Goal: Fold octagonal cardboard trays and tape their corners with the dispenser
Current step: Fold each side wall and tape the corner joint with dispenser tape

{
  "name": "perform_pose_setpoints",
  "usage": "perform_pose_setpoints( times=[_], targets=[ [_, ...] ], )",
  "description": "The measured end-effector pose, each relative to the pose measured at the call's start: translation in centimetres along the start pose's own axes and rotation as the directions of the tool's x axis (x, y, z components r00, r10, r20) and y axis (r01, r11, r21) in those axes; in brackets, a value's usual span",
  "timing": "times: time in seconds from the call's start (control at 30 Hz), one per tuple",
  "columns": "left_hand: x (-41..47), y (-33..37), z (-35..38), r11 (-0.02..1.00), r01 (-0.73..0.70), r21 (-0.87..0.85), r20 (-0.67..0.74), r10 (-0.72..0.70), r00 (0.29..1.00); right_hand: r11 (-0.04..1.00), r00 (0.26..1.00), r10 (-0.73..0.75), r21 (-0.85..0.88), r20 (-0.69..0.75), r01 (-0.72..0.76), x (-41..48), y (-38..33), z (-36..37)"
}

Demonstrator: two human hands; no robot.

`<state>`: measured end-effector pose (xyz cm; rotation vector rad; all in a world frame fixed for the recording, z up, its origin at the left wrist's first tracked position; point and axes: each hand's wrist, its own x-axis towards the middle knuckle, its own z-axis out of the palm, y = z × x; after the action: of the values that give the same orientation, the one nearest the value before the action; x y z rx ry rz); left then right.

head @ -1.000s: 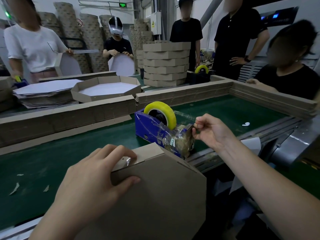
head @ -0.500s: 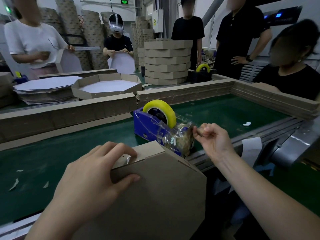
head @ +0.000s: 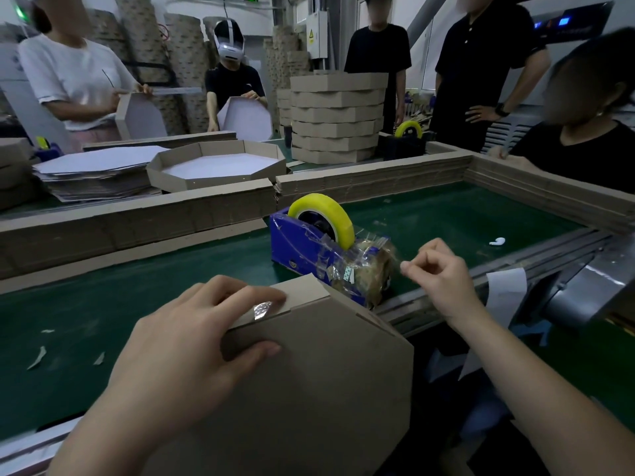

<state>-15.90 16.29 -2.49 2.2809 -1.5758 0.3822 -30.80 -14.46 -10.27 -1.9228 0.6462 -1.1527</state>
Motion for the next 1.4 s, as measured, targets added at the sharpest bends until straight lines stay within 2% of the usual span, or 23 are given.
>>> perform_pose_setpoints(
  times=[0.1, 0.2, 0.27, 0.33, 0.4, 0.47, 0.5, 0.6, 0.7, 0.77, 0.87, 0.97, 1.13, 1.23, 1.4],
  targets=[
    [0.0, 0.1, -0.1, 1.0, 0.002, 0.001, 0.014, -0.003, 1.0, 0.97, 0.989, -0.146, -0.198, -0.011, 0.141, 0.2, -0.6, -0.6],
    [-0.1, 0.2, -0.1, 1.0, 0.009, 0.0, 0.021, -0.009, 1.0, 0.936, 0.997, -0.081, -0.345, -0.004, 0.074, 0.0, -0.8, -0.9],
    [-0.1, 0.3, -0.1, 1.0, 0.014, -0.006, 0.031, -0.014, 0.999, 0.923, 0.997, -0.067, -0.381, -0.029, 0.051, -0.5, -1.2, -1.3],
    [0.0, 0.3, -0.2, 1.0, 0.009, -0.006, 0.04, -0.009, 0.999, 0.933, 0.988, -0.14, -0.342, -0.064, 0.11, -0.9, -2.7, -1.4],
    [0.1, 0.4, -0.2, 1.0, -0.001, 0.003, 0.053, 0.001, 0.999, 0.954, 0.969, -0.242, -0.197, -0.058, 0.227, -1.5, -5.3, -0.7],
    [0.0, 0.5, -0.3, 1.0, -0.007, 0.005, 0.056, 0.007, 0.998, 0.951, 0.95, -0.311, 0.009, 0.04, 0.31, -2.4, -8.2, 0.6],
    [-0.1, 0.6, -0.4, 1.0, -0.009, 0.006, 0.053, 0.009, 0.999, 0.947, 0.94, -0.318, 0.097, 0.126, 0.307, -2.8, -9.4, 1.4],
    [-0.4, 0.4, -0.6, 0.999, -0.035, -0.007, 0.026, 0.035, 0.999, 0.971, 0.881, -0.226, 0.165, 0.415, 0.172, -3.6, -11.4, 3.5],
    [-0.9, 0.1, -1.2, 0.997, -0.045, -0.062, 0.022, 0.046, 0.999, 0.98, 0.766, -0.031, 0.172, 0.642, -0.104, -3.8, -12.2, 4.5],
    [-1.2, -0.1, -1.7, 0.995, -0.034, -0.099, 0.04, 0.038, 0.998, 0.929, 0.727, 0.023, 0.254, 0.687, -0.269, -4.0, -12.5, 4.6],
    [-1.1, 0.5, -2.5, 0.994, -0.047, -0.101, 0.071, 0.054, 0.996, 0.858, 0.706, 0.055, 0.328, 0.706, -0.396, -4.1, -13.3, 4.5],
    [-0.5, 2.0, -2.7, 0.993, -0.101, -0.068, 0.057, 0.105, 0.993, 0.829, 0.698, 0.07, 0.347, 0.713, -0.438, -4.4, -14.1, 4.4],
    [-0.4, 2.8, -2.5, 0.967, -0.122, -0.223, 0.02, 0.13, 0.991, 0.788, 0.69, 0.056, 0.393, 0.721, -0.474, -4.5, -15.5, 3.1],
    [-0.5, 2.6, -2.2, 0.934, -0.124, -0.335, -0.01, 0.129, 0.992, 0.802, 0.686, 0.046, 0.383, 0.726, -0.459, -4.5, -16.0, 2.7],
    [-0.9, 2.5, -1.3, 0.924, -0.125, -0.36, -0.032, 0.121, 0.992, 0.865, 0.71, 0.082, 0.304, 0.699, -0.399, -4.9, -15.6, 2.9]
  ],
)
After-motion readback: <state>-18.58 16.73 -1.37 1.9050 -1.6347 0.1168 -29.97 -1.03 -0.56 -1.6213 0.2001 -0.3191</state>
